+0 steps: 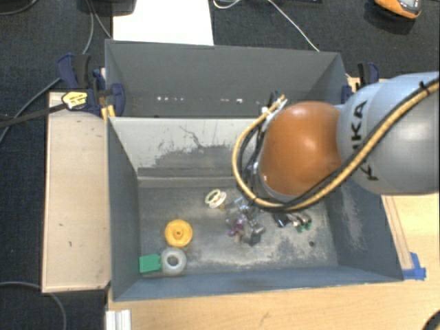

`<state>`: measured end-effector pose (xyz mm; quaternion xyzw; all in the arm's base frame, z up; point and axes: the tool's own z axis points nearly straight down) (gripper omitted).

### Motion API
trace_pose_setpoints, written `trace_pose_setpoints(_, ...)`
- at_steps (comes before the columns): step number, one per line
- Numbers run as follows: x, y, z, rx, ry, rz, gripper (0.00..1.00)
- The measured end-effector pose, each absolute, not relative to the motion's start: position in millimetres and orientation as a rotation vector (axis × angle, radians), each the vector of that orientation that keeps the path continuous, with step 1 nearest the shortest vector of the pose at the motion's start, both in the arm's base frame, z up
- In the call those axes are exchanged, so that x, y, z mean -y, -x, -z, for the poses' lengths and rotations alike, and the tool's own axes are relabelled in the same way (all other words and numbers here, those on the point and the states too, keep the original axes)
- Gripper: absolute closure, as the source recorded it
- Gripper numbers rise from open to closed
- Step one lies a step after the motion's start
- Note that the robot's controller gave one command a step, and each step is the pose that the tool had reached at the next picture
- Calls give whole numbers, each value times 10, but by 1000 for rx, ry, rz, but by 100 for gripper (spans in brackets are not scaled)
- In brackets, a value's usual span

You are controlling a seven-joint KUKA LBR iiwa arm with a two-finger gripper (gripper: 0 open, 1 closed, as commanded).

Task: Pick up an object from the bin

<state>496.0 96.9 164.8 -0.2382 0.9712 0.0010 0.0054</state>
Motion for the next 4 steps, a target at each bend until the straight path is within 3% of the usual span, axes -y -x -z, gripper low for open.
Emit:
trace_pose_setpoints(1, -1066, -5194, -847, -3112, 403, -6, 100)
trace_pose_setpoints(2, -1018, -5084, -1815, -3072, 630, -5, 100)
trace_pose_setpoints(3, -744, -5340, -1241, -3088, 500, -5, 100)
trace_pose_setpoints(4, -832, -5101, -2660, -3097, 470, -6, 100)
